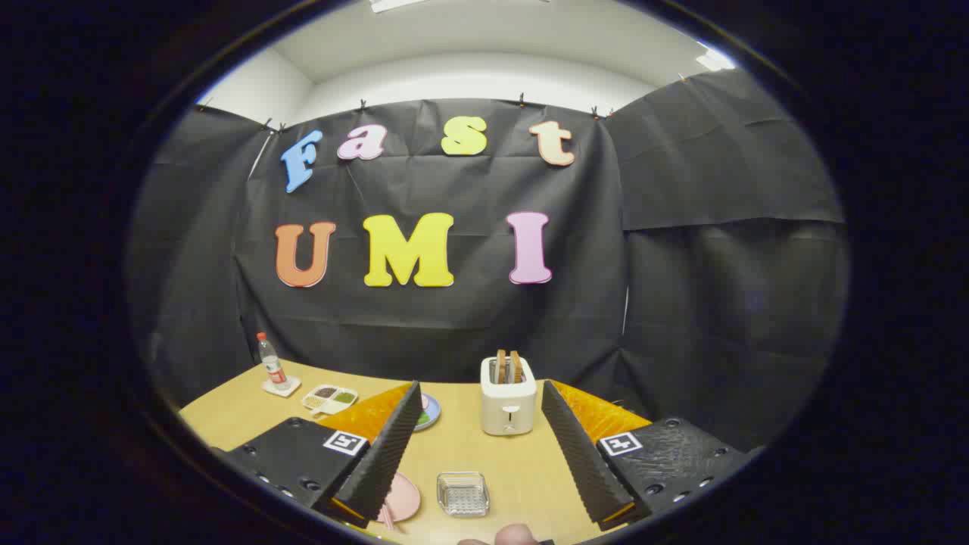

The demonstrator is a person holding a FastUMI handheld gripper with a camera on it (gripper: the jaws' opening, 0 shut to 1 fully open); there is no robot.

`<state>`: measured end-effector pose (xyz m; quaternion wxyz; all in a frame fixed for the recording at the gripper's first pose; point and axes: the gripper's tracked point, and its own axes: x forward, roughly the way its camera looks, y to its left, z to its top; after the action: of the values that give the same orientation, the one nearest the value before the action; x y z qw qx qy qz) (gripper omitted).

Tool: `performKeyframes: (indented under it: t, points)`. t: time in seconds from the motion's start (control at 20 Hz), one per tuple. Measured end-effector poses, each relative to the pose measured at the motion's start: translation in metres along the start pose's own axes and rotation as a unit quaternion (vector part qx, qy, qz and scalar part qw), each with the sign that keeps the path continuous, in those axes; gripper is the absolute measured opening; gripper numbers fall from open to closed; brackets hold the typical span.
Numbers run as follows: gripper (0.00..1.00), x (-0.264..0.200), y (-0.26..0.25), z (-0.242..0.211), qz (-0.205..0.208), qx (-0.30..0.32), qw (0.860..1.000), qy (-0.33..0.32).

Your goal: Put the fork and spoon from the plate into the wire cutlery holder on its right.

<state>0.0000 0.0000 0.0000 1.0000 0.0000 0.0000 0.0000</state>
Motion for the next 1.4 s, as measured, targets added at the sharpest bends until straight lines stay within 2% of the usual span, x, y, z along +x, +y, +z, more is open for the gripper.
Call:
performKeyframes:
  t: [0.25,0.55,0.8,1.05,1.25,1.4]
  points:
    - [0.95,-0.001,-0.019,0.0,-0.015,0.008,1.0,0.005]
    - [0.95,0.006,-0.01,-0.005,-0.002,-0.005,1.0,0.015]
    - [0.95,0.008,0.016,-0.005,0.033,-0.011,0.999,0.014]
    - [0.95,0.011,0.053,-0.027,0.081,-0.033,0.995,0.051]
    - [0.96,0.006,0.083,-0.069,0.124,-0.068,0.983,0.116]
    - [0.96,-0.002,0.098,-0.116,0.147,-0.095,0.967,0.183]
